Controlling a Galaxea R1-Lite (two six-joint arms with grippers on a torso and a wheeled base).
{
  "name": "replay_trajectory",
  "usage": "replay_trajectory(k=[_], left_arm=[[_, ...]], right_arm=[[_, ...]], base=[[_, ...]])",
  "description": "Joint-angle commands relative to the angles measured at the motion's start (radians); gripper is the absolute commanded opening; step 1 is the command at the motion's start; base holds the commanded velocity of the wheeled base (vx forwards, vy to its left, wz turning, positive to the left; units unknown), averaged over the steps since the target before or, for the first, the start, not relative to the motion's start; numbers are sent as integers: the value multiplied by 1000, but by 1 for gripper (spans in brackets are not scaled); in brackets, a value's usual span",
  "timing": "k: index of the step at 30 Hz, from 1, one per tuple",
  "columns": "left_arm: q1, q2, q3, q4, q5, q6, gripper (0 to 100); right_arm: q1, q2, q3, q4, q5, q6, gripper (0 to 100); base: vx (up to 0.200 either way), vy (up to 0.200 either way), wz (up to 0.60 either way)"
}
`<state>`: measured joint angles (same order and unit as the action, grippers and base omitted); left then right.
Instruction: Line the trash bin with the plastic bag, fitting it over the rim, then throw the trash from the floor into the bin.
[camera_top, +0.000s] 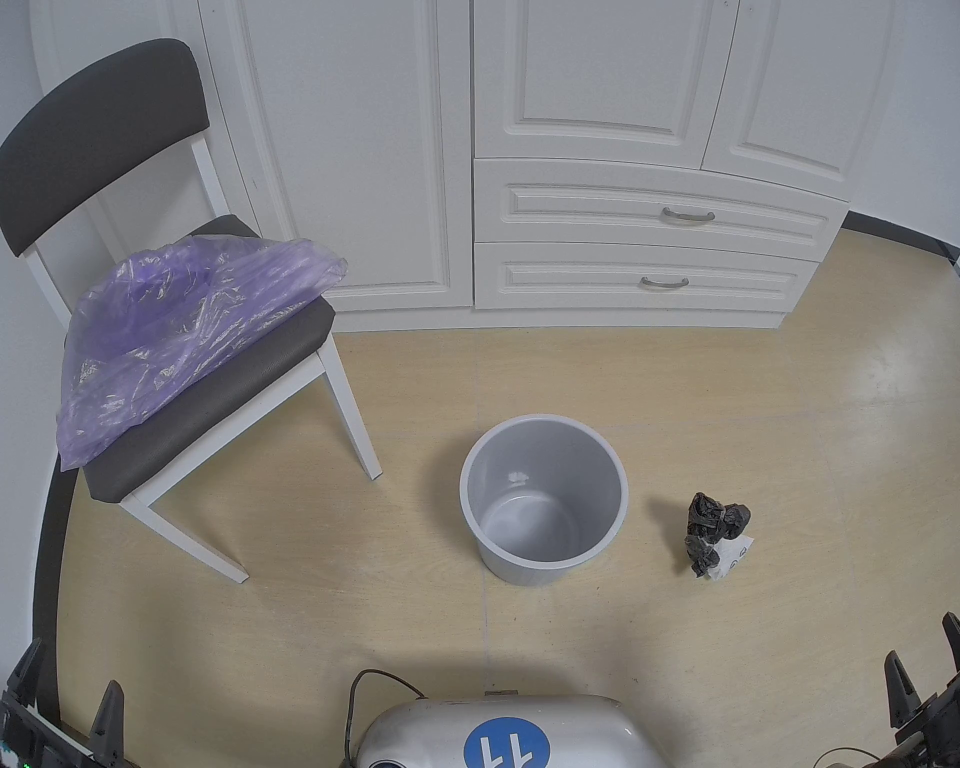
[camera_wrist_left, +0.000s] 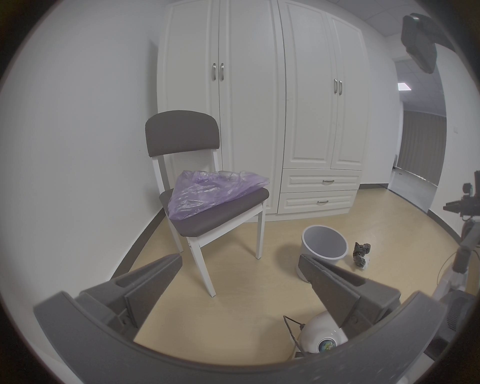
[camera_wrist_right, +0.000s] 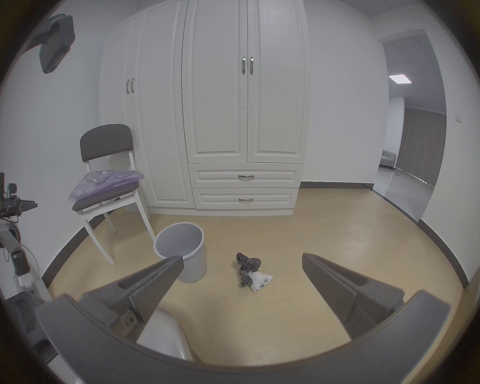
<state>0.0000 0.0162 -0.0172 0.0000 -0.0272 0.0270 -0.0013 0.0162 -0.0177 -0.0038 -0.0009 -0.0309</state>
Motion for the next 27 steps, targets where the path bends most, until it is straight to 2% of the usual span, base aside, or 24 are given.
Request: replay_trajectory(k=[1,5,9,15,18,22,26,27], left_arm=[[0,-16,17,-2,-3,11,100],[0,-16,16,0,-3,2,100],[0,-15,16,0,9,-47,100],[0,-16,17,0,1,-29,100],[2,-16,17,-2,-3,13,100],[2,-16,17,-3,-5,11,100],[0,-16,17,0,4,-7,100],[0,-16,17,0,21,-41,100]], right_arm=[[0,-16,18,-2,2,-1,100],[0,-16,18,-2,4,9,100],[0,-16,18,1,-4,17,100],[0,-16,18,-1,-2,8,100],[0,-16,18,1,4,-11,100],[0,-16,18,-2,4,-7,100],[0,-16,18,-2,-5,16,100],[1,-16,18,-2,-7,40,100]], base=[[0,0,0],[0,0,0],[0,0,0],[0,0,0],[0,0,0],[0,0,0],[0,0,0],[0,0,0]])
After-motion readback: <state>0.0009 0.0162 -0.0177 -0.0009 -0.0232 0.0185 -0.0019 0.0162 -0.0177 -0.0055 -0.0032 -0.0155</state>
